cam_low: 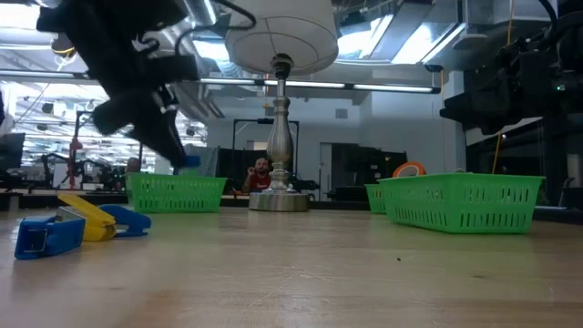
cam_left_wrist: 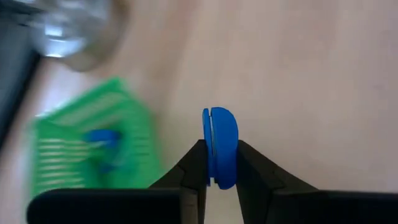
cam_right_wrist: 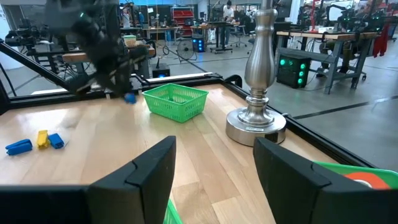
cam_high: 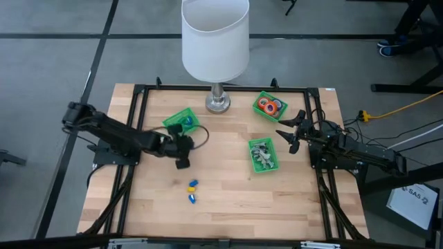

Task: Pick and place Stapler, Stapler remover, tape
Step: Put the blue stapler into the left green bin

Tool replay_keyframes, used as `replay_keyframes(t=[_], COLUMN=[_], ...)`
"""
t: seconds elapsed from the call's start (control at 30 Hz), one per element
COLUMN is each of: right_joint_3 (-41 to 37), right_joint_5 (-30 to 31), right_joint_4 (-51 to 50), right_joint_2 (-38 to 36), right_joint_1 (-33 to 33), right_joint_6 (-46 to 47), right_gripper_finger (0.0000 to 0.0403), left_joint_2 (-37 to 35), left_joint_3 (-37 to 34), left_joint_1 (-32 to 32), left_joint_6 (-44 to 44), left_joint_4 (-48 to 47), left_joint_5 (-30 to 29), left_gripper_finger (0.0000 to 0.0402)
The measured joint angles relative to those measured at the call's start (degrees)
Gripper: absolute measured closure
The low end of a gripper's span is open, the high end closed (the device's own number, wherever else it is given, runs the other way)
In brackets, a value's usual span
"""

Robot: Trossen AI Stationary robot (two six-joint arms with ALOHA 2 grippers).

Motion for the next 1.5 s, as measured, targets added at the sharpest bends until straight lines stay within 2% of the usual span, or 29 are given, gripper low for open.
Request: replay_keyframes(t=[0.23,0.33,0.57,0.77,1.03,1.3,1.5], right_joint_3=[0.0,0.0,0.0,0.0,0.0,0.0,0.0], right_joint_5=[0.0,0.0,0.0,0.0,0.0,0.0,0.0], right_joint_4=[0.0,0.0,0.0,0.0,0.0,0.0,0.0], right_joint_2=[0.0,0.0,0.0,0.0,0.0,0.0,0.0], right_joint_1=[0.0,0.0,0.0,0.0,0.0,0.0,0.0], right_joint_6=[0.0,0.0,0.0,0.0,0.0,0.0,0.0], right_gripper_finger=[0.0182,0.0182,0.0182,0.0182,0.0182,0.0183,0.0183], left_joint_2=[-11.1,-14.7,-17.4,-16.5,-15.3,-15.2,-15.2], left_joint_3=[0.0,0.0,-2.9,-4.0,-4.0,-4.0,-4.0], left_joint_1=[6.9,11.4,22.9,29.2,29.7,28.4,27.5], left_joint_6=[4.0,5.4,6.1,4.2,5.0,6.5,8.0], left_joint_4=[-6.7,-7.9,-7.1,-5.7,-2.7,-2.6,0.6], left_joint_5=[-9.2,-10.0,-5.3,4.7,9.6,9.2,9.3], left_gripper_finger=[0.0350,0.0350,0.0344,0.0340,0.0300,0.0251,0.0228])
